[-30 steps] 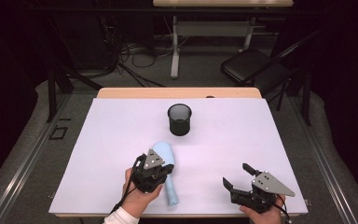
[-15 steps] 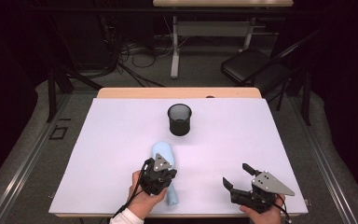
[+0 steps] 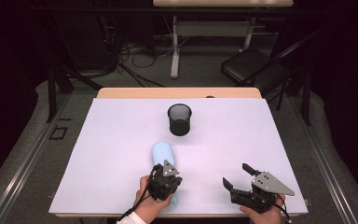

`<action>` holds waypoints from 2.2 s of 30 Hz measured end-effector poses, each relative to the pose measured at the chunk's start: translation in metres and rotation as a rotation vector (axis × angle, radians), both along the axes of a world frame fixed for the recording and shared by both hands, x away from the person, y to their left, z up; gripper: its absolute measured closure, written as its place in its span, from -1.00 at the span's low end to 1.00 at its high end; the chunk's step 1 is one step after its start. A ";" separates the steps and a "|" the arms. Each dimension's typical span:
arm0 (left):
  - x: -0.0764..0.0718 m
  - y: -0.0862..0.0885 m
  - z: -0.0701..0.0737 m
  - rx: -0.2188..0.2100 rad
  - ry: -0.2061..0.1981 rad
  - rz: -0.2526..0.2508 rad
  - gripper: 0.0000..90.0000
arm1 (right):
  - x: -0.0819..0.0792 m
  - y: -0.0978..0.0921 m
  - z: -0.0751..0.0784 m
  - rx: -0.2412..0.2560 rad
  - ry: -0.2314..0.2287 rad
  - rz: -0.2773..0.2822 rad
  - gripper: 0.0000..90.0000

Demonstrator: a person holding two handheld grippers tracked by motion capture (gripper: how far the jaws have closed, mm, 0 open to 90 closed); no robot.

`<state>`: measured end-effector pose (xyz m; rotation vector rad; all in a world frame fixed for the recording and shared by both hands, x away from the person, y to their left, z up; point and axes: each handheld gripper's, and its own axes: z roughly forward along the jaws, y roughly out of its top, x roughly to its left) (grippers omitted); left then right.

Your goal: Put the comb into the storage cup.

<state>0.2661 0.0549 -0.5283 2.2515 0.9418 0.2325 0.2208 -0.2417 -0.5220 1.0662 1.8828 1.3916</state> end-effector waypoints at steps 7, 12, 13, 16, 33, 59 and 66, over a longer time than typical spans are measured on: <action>0.002 0.001 -0.002 0.000 0.016 0.005 1.00 | 0.000 0.000 0.000 -0.001 0.006 0.003 -0.69; 0.000 0.000 -0.005 0.008 0.019 0.002 1.00 | 0.001 0.001 -0.001 -0.006 0.007 0.005 -0.69; 0.000 0.000 -0.006 0.009 0.020 -0.003 1.00 | 0.001 0.001 -0.001 -0.006 0.005 0.005 -0.69; -0.002 -0.001 -0.007 0.005 0.021 -0.003 1.00 | 0.001 0.000 -0.001 -0.002 0.004 0.002 -0.69; -0.005 -0.004 -0.014 0.029 0.033 -0.005 1.00 | 0.000 -0.001 0.000 0.006 -0.002 -0.006 -0.69; -0.009 -0.002 -0.011 0.088 0.044 0.010 1.00 | 0.000 -0.002 0.000 0.010 -0.002 -0.007 -0.69; -0.011 0.006 -0.011 0.104 0.051 0.022 1.00 | 0.000 -0.001 0.000 0.006 -0.002 -0.005 -0.69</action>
